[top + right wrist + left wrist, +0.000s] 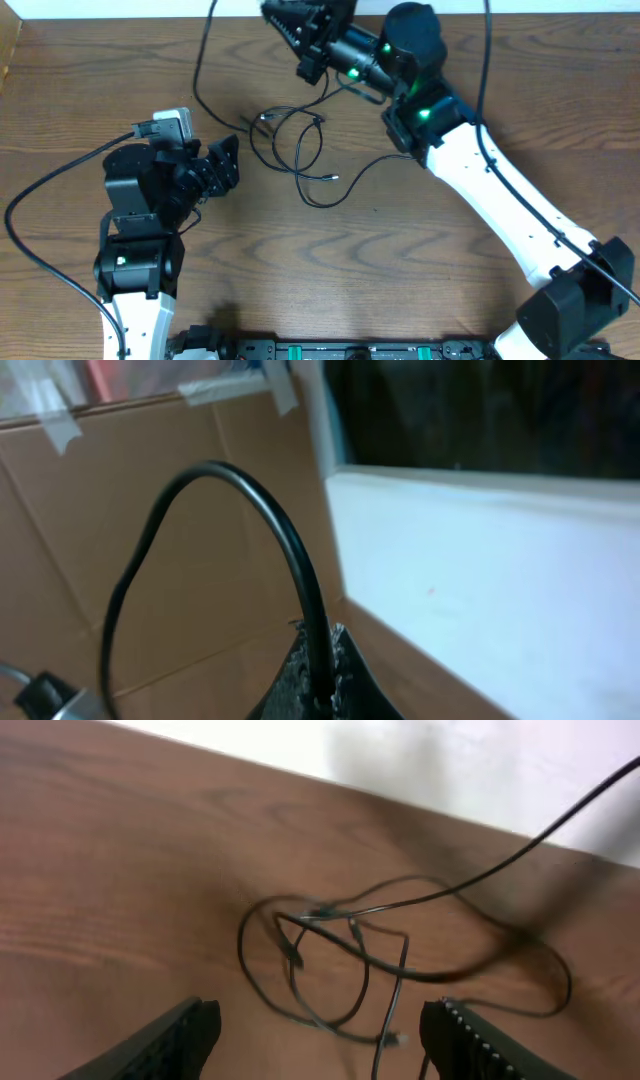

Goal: Untangle cables

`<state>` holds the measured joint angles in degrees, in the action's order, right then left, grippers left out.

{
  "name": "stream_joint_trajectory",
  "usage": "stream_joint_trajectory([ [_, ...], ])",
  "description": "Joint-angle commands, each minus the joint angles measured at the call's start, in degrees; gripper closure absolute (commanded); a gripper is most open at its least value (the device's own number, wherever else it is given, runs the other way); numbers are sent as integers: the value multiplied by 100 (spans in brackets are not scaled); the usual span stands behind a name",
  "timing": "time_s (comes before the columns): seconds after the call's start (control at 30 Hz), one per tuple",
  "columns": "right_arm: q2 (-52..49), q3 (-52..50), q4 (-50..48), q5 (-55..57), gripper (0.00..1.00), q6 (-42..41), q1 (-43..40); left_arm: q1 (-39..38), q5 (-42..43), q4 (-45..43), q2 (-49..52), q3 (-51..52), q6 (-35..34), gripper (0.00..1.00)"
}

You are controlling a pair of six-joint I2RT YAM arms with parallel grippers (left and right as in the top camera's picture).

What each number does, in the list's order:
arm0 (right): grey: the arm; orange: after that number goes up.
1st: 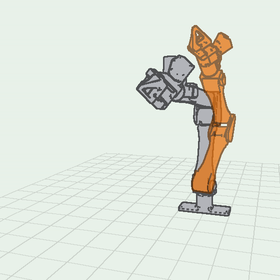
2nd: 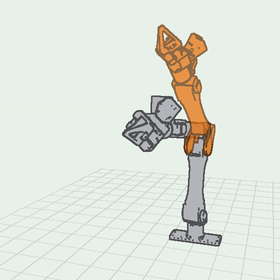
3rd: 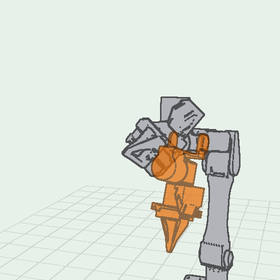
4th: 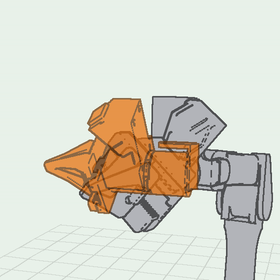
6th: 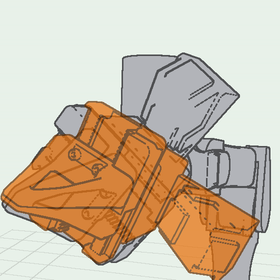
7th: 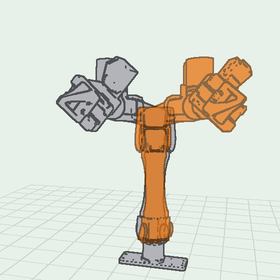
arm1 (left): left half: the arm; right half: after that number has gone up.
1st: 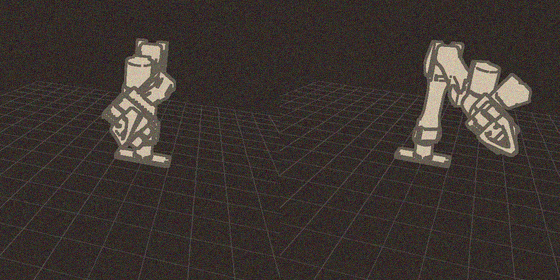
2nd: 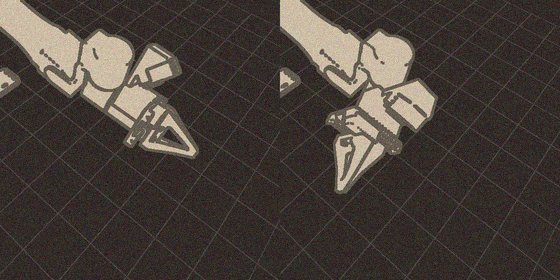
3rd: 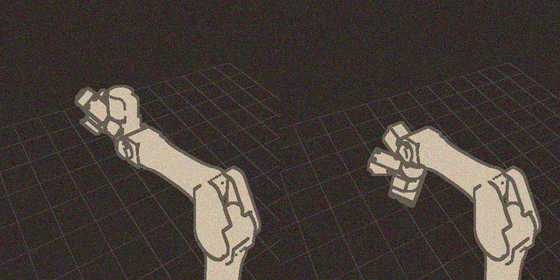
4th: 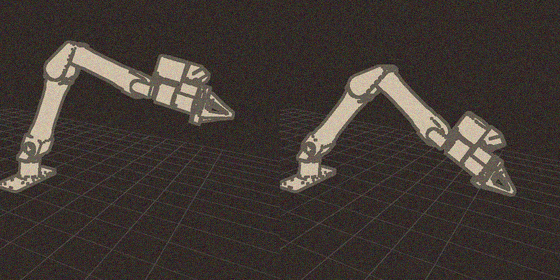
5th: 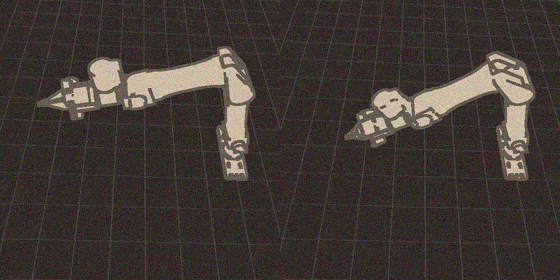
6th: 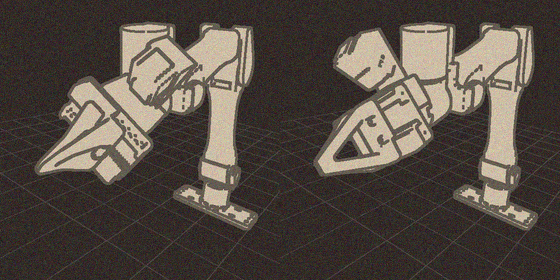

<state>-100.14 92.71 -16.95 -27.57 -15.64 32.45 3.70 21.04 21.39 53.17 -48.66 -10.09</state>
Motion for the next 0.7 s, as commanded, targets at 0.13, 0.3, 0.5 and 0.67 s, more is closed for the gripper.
stream_joint_trajectory([
  [0.13,446,39,7,817,99,350,-494,24,94,411,37,-52,35,18],
  [0.3,684,39,531,1123,99,380,-1161,24,96,741,42,-52,35,13],
  [0.5,933,39,1729,1921,99,850,-2061,24,94,1040,107,-52,33,12],
  [0.67,1137,39,2583,2796,99,1333,-2914,24,92,1316,225,-52,33,9],
])
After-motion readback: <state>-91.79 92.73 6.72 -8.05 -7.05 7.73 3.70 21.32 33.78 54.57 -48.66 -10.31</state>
